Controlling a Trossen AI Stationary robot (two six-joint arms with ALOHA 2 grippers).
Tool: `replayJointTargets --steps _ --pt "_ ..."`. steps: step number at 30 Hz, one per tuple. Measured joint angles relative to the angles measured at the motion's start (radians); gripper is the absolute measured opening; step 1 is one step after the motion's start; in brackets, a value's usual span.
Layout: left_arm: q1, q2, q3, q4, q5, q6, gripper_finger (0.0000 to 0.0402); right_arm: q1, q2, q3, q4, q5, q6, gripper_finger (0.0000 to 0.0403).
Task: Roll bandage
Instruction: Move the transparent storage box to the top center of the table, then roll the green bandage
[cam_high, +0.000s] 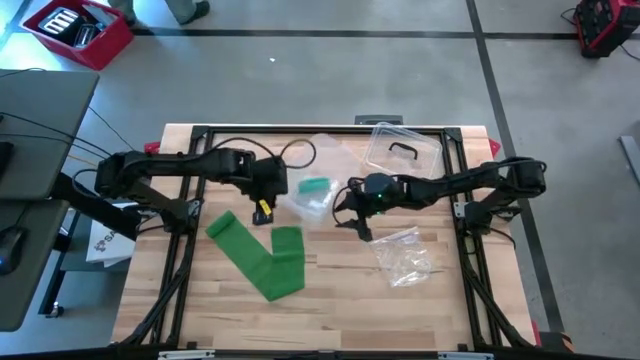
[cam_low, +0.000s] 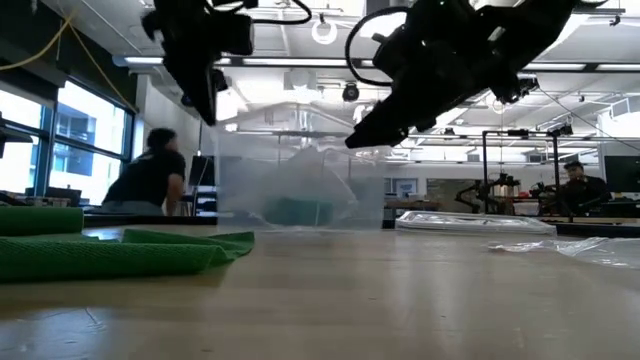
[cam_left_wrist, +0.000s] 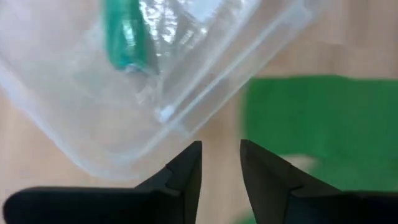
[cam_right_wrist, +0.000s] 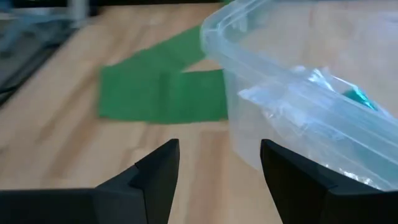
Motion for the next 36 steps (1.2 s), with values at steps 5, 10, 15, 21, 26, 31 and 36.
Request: replayJointTargets --steps 5,10,15,21,26,31,36 --pt "0.097 0.002 -0.031 0.139 -0.164 0.121 0.0098 -0.004 -0.01 0.0 0.022 0.209 0.048 0.0215" --pt "0.208 0.003 -0.031 0.2 -0.244 0.205 0.0094 -0.045 -0.011 0.001 0.042 0.263 0.084 0.0215" --pt "0.302 0.002 -0.031 0.228 -0.367 0.218 0.0094 -0.082 -0.01 0.001 0.11 0.35 0.084 0.0215" --pt "0.327 -0.067 -0.031 0.223 -0.395 0.147 0.0094 -0.118 -0.011 0.001 0.198 0.391 0.07 0.0215" --pt "0.214 -0.205 -0.031 0.135 -0.294 -0.014 0.0093 -0.085 -0.071 0.001 0.199 0.389 0.014 0.0215" --pt "-0.073 -0.334 -0.065 0.047 -0.389 -0.313 0.0082 -0.019 -0.256 0.001 0.126 0.39 -0.131 0.0215" --pt "-0.34 -0.392 -0.116 -0.029 -0.533 -0.663 0.0066 0.037 -0.425 0.002 0.018 0.386 -0.218 0.0215"
